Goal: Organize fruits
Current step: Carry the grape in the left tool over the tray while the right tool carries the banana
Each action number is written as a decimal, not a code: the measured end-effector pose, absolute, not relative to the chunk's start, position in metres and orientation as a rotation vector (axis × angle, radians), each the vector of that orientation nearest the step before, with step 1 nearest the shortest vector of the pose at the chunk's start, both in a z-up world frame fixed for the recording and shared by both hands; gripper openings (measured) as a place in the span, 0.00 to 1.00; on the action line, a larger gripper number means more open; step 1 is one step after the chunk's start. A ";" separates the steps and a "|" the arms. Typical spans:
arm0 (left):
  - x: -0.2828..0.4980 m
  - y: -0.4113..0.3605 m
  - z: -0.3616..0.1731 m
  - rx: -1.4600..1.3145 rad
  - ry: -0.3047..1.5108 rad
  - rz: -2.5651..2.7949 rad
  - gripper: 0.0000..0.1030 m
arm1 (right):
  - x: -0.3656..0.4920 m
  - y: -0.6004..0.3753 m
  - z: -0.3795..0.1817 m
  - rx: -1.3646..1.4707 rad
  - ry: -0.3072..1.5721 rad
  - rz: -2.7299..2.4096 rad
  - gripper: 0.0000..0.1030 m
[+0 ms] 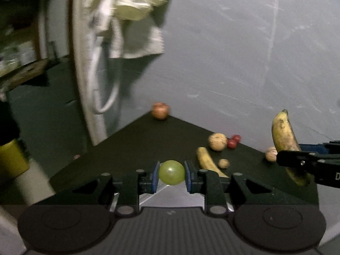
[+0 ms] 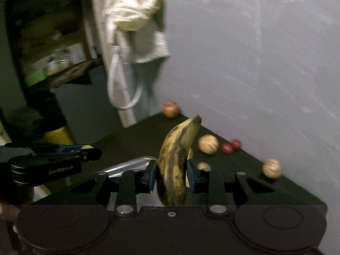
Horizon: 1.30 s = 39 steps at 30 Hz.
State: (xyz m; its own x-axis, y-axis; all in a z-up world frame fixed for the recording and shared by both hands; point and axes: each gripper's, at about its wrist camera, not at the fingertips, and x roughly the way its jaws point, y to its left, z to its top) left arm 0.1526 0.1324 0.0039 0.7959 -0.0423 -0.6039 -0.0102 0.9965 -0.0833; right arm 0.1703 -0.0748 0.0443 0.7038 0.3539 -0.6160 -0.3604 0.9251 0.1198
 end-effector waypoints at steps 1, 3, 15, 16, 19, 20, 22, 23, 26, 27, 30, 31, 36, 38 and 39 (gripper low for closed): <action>0.146 0.133 0.006 -0.096 0.648 0.009 0.25 | 0.169 -0.076 0.047 -0.011 0.680 0.424 0.31; 0.130 0.129 0.009 -0.099 0.645 0.060 0.26 | 0.164 -0.078 0.049 -0.022 0.670 0.480 0.31; 0.063 0.108 0.002 -0.179 0.659 0.288 0.26 | 0.142 -0.090 0.039 -0.073 0.712 0.707 0.31; 0.060 0.107 0.001 -0.186 0.662 0.299 0.26 | 0.141 -0.091 0.037 -0.078 0.717 0.718 0.31; 0.056 0.105 -0.002 -0.194 0.673 0.318 0.26 | 0.142 -0.091 0.034 -0.086 0.732 0.737 0.31; 0.056 0.105 -0.003 -0.196 0.678 0.321 0.26 | 0.144 -0.090 0.032 -0.085 0.738 0.740 0.31; 0.058 0.106 -0.006 -0.197 0.687 0.322 0.26 | 0.145 -0.089 0.028 -0.086 0.747 0.743 0.31; 0.061 0.108 -0.007 -0.198 0.690 0.319 0.26 | 0.146 -0.087 0.027 -0.088 0.752 0.744 0.31; 0.072 0.112 -0.014 -0.202 0.699 0.303 0.26 | 0.151 -0.083 0.022 -0.088 0.763 0.735 0.31; 0.076 0.114 -0.015 -0.205 0.702 0.298 0.26 | 0.153 -0.082 0.021 -0.086 0.770 0.728 0.31; 0.089 0.120 -0.023 -0.212 0.713 0.281 0.26 | 0.161 -0.078 0.018 -0.100 0.779 0.721 0.31; 0.093 0.121 -0.026 -0.212 0.721 0.274 0.26 | 0.164 -0.076 0.016 -0.101 0.787 0.716 0.31; 0.119 0.130 -0.043 -0.220 0.757 0.241 0.26 | 0.184 -0.064 0.002 -0.122 0.824 0.693 0.31; 0.130 0.136 -0.051 -0.226 0.768 0.230 0.26 | 0.193 -0.057 -0.005 -0.139 0.841 0.689 0.31; 0.135 0.140 -0.054 -0.232 0.770 0.229 0.26 | 0.197 -0.053 -0.009 -0.147 0.851 0.687 0.31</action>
